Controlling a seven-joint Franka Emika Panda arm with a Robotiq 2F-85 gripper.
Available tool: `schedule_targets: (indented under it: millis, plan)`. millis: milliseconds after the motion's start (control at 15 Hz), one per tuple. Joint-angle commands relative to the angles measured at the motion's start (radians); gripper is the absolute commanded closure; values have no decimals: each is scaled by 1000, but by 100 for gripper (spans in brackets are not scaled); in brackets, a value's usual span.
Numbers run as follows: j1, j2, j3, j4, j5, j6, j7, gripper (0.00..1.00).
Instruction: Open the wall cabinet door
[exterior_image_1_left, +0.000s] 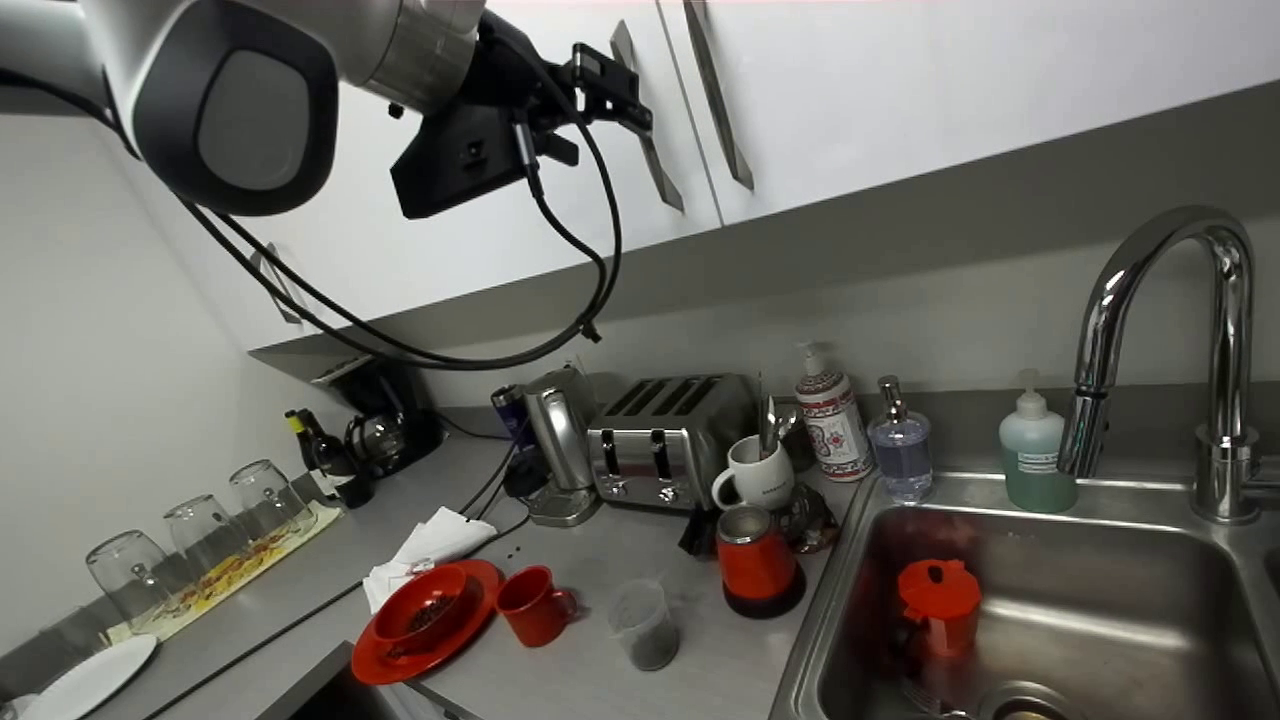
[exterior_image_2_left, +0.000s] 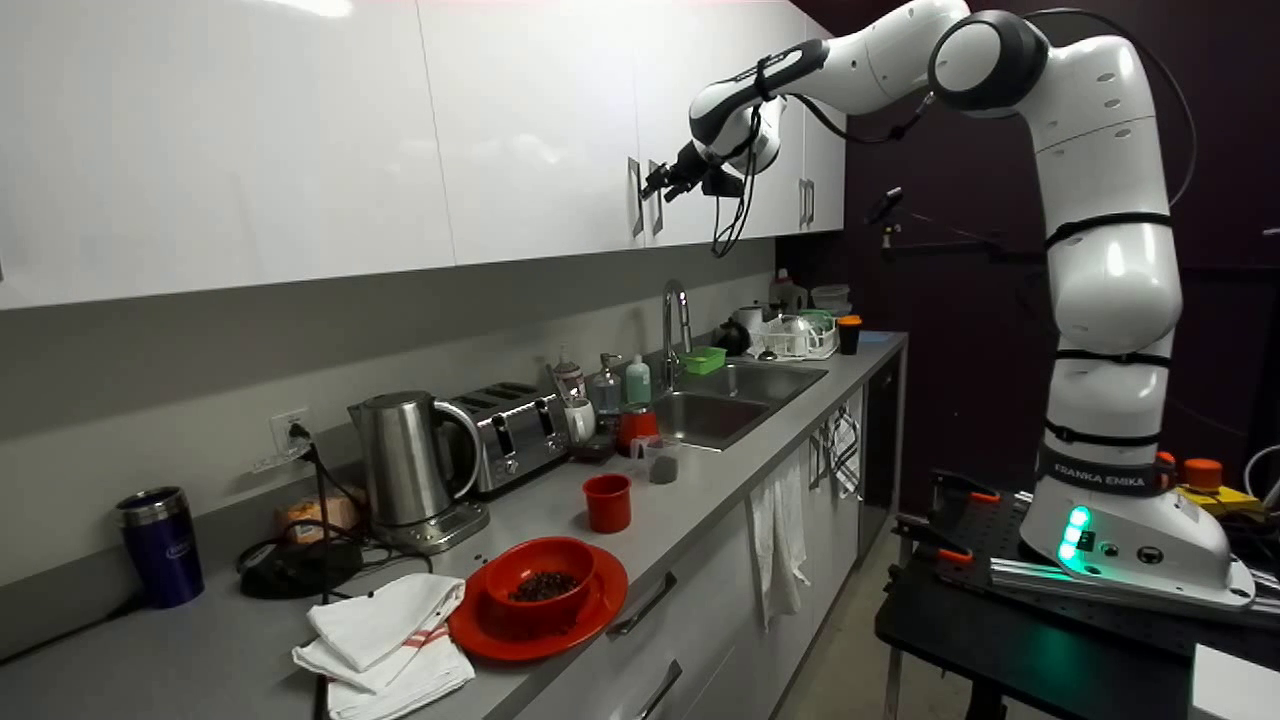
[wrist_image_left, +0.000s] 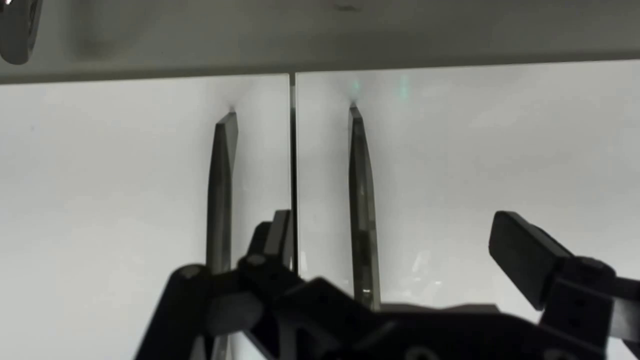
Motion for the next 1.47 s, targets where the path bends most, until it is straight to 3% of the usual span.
schedule_targets:
  millis: [0, 1333, 1400]
  plan:
    - [0, 0, 0, 0, 0, 0, 0, 0]
    - [17, 138, -47, 170, -152, -40, 94, 0]
    - [17, 145, -48, 178, -155, -43, 97, 7]
